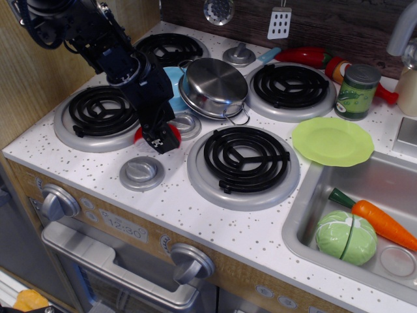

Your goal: Put sushi on plate

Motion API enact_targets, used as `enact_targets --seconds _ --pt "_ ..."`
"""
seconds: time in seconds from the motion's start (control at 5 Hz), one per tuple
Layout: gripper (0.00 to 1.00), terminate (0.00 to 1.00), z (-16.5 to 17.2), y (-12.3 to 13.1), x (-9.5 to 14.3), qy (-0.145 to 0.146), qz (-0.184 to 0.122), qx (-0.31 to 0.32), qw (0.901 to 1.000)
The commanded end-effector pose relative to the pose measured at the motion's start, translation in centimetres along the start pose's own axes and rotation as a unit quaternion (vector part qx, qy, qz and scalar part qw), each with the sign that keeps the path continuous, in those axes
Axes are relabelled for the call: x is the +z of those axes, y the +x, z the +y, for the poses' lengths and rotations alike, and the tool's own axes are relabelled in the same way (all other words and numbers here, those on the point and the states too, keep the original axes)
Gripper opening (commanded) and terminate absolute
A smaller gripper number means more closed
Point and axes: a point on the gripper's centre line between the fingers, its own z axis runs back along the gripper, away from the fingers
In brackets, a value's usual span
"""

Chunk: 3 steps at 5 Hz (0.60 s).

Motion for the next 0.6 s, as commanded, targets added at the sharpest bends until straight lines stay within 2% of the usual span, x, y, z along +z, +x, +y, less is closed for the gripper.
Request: enact_targets --seconds 0.0,0.2,0.4 --pt "1.00 0.00 0.31 -0.23 0.59 0.025 -0.005 0.003 0.9997" --pt "1.00 0.00 0.49 -0.58 0.30 0.020 0.011 0.024 0.9995" --pt "0.00 0.00 0.49 -0.59 0.43 0.024 0.021 0.038 0.9988"
